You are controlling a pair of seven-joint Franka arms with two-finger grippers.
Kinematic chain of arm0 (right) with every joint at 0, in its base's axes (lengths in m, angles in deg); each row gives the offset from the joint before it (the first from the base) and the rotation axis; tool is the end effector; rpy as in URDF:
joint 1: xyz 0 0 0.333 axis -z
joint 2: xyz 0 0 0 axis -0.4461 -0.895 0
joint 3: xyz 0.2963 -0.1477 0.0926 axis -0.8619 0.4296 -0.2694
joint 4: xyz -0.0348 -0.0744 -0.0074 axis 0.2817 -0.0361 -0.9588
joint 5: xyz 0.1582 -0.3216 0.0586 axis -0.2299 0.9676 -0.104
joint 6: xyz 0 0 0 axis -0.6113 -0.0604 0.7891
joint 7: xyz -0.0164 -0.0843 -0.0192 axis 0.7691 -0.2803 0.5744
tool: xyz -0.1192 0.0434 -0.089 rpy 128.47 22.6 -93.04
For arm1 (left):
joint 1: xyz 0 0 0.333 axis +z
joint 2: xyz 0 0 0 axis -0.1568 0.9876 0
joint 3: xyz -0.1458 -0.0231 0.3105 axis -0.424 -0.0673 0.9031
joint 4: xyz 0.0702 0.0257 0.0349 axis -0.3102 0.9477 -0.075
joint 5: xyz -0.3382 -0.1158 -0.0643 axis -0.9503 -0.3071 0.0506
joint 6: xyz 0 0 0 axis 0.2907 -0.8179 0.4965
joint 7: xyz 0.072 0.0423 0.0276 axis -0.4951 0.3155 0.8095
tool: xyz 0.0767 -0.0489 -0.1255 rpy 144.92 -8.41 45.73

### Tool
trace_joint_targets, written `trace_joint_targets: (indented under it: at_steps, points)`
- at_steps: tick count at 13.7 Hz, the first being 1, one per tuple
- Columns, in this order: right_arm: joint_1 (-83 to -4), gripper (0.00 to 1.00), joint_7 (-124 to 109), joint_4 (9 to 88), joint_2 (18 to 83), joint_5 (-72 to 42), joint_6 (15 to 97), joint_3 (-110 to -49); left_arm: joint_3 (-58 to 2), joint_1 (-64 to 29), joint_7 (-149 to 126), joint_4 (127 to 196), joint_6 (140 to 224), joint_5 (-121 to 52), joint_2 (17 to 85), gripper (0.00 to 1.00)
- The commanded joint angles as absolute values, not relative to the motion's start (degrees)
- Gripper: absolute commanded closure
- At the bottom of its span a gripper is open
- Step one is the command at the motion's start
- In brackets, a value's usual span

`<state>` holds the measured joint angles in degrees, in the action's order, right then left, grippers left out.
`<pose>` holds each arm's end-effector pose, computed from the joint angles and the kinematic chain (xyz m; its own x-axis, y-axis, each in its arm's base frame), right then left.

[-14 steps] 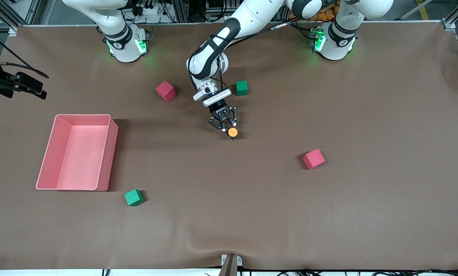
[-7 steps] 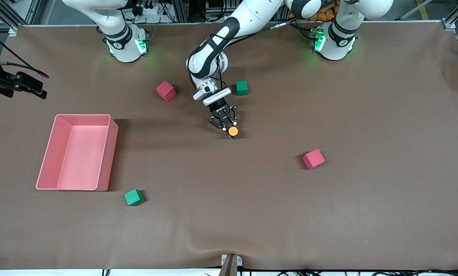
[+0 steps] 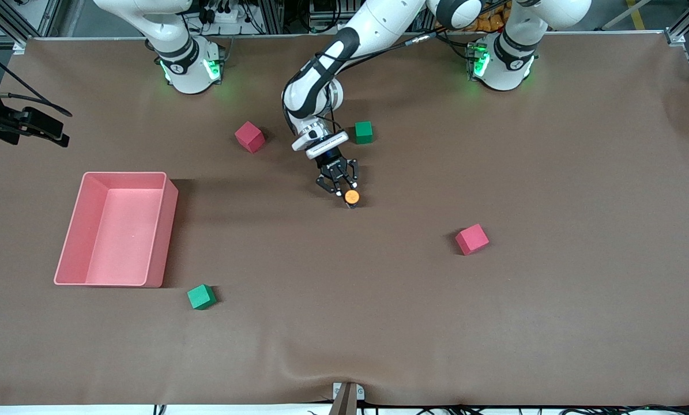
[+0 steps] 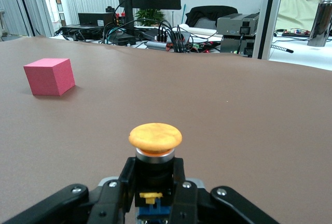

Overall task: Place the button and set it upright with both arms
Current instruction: 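Lower the button upright onto the table with the left gripper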

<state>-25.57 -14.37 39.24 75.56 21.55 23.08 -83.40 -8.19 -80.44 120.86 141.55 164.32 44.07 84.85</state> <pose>0.4984 -0.0175 0.6097 0.9930 -0.0678 -0.0971 -0.0688 -0.9976 -0.0067 0.3526 -0.5840 0.1126 0.2768 0.1524 0.9488 0.4875 -0.8731 -0.0020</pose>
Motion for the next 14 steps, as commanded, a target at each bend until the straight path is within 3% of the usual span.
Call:
trace_joint_targets:
  at_steps: [1, 14]
  points:
    - [-25.44, 0.0, -13.97, 39.32, 76.13, 21.39, 22.61, -83.5, -7.6, -80.91, 120.96, 140.58, 163.5, 47.95, 86.16, 0.19]
    - [-25.53, 0.0, -13.97, 39.41, 76.04, 21.39, 22.78, -83.59, -10.33, -80.39, 115.19, 141.02, 164.03, 47.1, 81.6, 0.18]
